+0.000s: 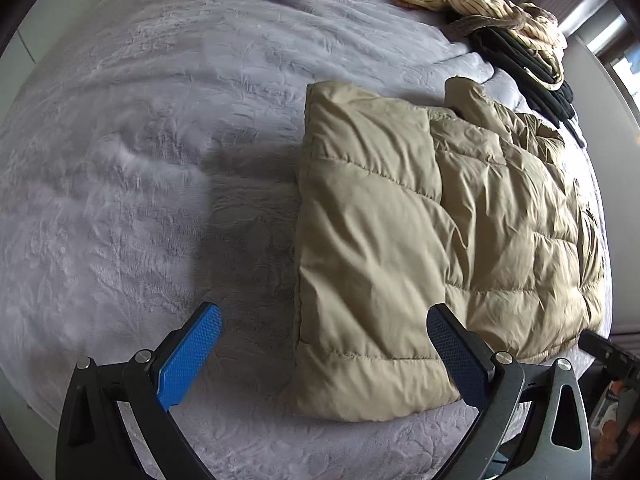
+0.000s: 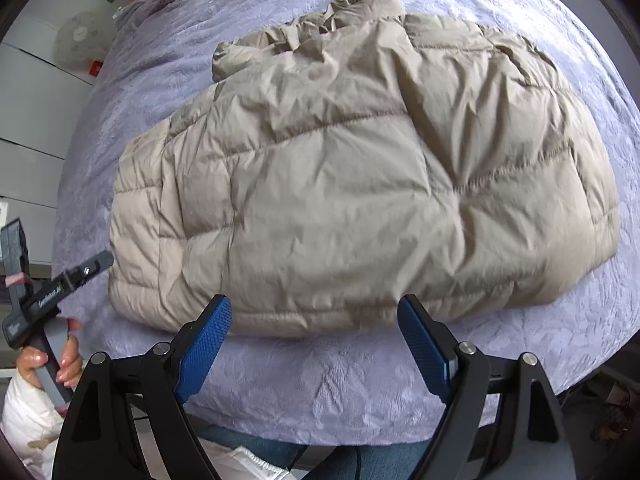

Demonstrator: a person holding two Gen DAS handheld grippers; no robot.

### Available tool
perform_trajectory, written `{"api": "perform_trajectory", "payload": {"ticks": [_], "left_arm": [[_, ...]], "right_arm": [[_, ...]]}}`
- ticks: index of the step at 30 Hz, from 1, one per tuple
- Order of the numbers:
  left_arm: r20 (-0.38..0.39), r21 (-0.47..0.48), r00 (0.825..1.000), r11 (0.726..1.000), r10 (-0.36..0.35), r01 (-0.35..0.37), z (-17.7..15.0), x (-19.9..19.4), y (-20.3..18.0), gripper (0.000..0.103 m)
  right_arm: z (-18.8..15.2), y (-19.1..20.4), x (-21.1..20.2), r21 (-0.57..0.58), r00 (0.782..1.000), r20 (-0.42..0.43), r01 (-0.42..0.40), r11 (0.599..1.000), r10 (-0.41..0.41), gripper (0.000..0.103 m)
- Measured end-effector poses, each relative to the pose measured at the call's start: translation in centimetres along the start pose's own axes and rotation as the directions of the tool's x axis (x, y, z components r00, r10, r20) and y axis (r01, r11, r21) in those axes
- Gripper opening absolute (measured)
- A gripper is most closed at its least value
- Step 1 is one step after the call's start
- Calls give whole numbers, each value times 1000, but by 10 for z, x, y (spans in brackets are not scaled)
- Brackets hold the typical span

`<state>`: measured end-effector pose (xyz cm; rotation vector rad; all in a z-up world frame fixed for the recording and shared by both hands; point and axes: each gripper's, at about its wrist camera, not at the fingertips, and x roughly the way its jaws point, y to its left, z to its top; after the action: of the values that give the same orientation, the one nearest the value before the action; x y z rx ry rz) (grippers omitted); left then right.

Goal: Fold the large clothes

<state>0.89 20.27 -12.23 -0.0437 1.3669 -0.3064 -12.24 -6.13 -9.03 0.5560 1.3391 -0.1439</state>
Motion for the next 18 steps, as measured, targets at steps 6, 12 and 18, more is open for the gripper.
{"api": "perform_trajectory", "payload": {"ticks": [6, 12, 18], "left_arm": [[-10, 9, 1000, 1000, 5, -4, -7, 4, -9, 103], [-23, 3, 1000, 1000, 2, -2, -6, 10, -7, 103], [-6, 31, 1000, 999, -26, 26, 7, 18, 3, 103]], "right_arm": [[19, 3, 11, 32, 1000, 20, 3, 999, -4, 37], [37, 10, 27, -33, 999, 46, 18, 999, -17, 26], [47, 2, 59, 1, 1000, 3, 15, 1000, -15, 26]]}}
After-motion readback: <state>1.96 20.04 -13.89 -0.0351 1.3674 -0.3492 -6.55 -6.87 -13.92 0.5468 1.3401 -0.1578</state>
